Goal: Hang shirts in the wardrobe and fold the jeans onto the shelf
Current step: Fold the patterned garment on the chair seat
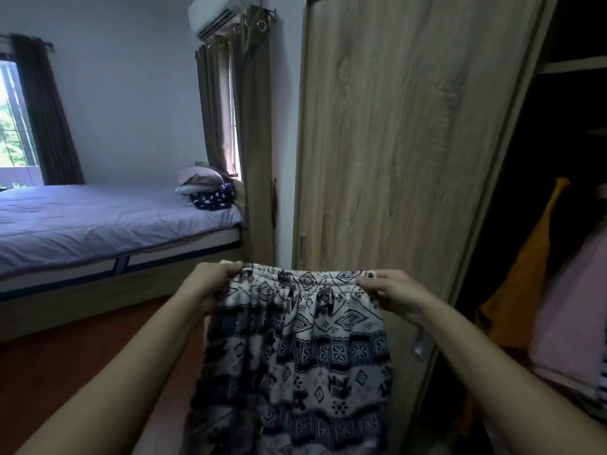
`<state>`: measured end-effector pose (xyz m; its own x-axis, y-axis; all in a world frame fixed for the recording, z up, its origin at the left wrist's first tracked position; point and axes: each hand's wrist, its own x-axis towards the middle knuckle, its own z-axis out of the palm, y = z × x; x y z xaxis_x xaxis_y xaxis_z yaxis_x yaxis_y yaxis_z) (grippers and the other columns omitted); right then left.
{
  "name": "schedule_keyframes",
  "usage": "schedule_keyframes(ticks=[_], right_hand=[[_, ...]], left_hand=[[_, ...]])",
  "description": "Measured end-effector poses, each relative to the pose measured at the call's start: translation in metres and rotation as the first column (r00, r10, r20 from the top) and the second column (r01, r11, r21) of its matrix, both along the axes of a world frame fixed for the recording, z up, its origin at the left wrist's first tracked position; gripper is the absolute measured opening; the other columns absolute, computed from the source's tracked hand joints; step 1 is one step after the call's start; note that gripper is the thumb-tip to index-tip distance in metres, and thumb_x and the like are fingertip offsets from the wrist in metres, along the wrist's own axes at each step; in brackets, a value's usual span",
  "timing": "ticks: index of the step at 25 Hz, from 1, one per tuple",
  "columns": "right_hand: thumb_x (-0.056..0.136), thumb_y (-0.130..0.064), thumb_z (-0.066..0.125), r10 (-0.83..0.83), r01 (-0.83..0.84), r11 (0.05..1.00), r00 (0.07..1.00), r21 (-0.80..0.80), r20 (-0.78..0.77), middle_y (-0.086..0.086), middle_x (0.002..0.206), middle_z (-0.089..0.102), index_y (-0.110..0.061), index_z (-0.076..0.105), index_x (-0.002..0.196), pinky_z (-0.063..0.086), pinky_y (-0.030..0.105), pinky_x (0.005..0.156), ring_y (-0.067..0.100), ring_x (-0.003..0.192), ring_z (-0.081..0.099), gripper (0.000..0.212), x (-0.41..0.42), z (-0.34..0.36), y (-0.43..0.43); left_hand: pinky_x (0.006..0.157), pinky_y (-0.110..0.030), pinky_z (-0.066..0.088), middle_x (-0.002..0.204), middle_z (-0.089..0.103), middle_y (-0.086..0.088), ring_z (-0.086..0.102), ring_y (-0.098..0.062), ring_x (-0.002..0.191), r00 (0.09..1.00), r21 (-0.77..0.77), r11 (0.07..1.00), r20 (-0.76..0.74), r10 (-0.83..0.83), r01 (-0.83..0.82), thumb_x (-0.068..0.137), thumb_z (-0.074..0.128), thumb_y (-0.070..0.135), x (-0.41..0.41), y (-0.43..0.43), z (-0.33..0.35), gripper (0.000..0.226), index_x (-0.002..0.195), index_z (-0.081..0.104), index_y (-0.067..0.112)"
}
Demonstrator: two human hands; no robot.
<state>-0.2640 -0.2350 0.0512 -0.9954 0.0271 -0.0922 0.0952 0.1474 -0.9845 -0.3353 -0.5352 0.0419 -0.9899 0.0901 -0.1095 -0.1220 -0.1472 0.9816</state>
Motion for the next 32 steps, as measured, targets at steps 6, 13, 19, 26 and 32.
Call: schedule_keyframes(ticks=[6,13,19,26,32], right_hand=[[0.089,-0.007,0.059,0.030,-0.055,0.966,0.995,-0.254,-0.100,0.012,0.083,0.072,0.002,0.068,0.096,0.056,0.021,0.066,0.012,0.064,0.068,0.014,-0.005,0.007,-0.066],[0.092,-0.061,0.016,0.183,-0.205,0.930,0.978,-0.305,-0.099,0.003,0.104,0.070,-0.014,0.065,0.100,0.044,0.028,0.098,0.011,0.106,0.059,0.068,0.002,0.013,-0.067],[0.075,-0.033,0.076,-0.011,0.101,0.978,0.897,0.182,-0.442,0.000,0.130,0.041,-0.029,0.036,0.125,0.040,0.021,0.101,0.008,0.118,0.047,0.065,0.002,-0.023,-0.049],[0.063,-0.054,0.076,0.325,0.011,0.888,0.690,0.459,-0.647,-0.011,0.114,0.059,-0.044,0.055,0.083,0.048,0.021,0.090,0.003,0.105,0.058,0.031,0.003,-0.017,-0.028],[0.070,-0.063,0.064,0.504,0.169,0.662,0.622,0.731,-0.600,-0.001,0.074,0.060,-0.016,0.049,0.066,0.046,0.031,0.058,0.012,0.066,0.056,0.049,0.002,0.010,-0.025]], left_hand=[[0.084,-0.045,0.050,0.097,0.070,-0.024,0.067,-0.037,0.090,0.945,-0.066,0.986,-0.283,-0.165,0.152,0.093,0.054,0.020,0.039,0.071,0.005,0.025,0.099,0.069,0.002],[0.094,-0.043,0.050,0.102,0.073,0.000,0.067,-0.018,0.101,0.854,-0.248,0.961,-0.465,-0.232,0.126,0.065,0.078,0.040,0.049,0.075,0.002,0.047,0.108,0.068,0.024],[0.077,-0.039,0.052,0.100,0.070,-0.019,0.066,-0.028,0.089,0.890,-0.073,0.967,-0.380,-0.253,0.244,0.082,0.048,-0.001,0.050,0.066,0.006,0.030,0.103,0.068,0.007],[0.056,-0.021,0.047,0.087,0.060,-0.006,0.056,-0.007,0.062,0.799,-0.274,0.893,-0.406,-0.444,0.357,0.070,0.049,0.009,0.055,0.022,0.022,0.034,0.099,0.061,0.025],[0.069,-0.033,0.049,0.095,0.065,0.002,0.060,-0.016,0.080,0.526,-0.864,0.402,-0.503,-0.686,-0.303,0.067,0.043,0.026,0.062,0.020,0.038,0.054,0.121,0.044,0.035]])
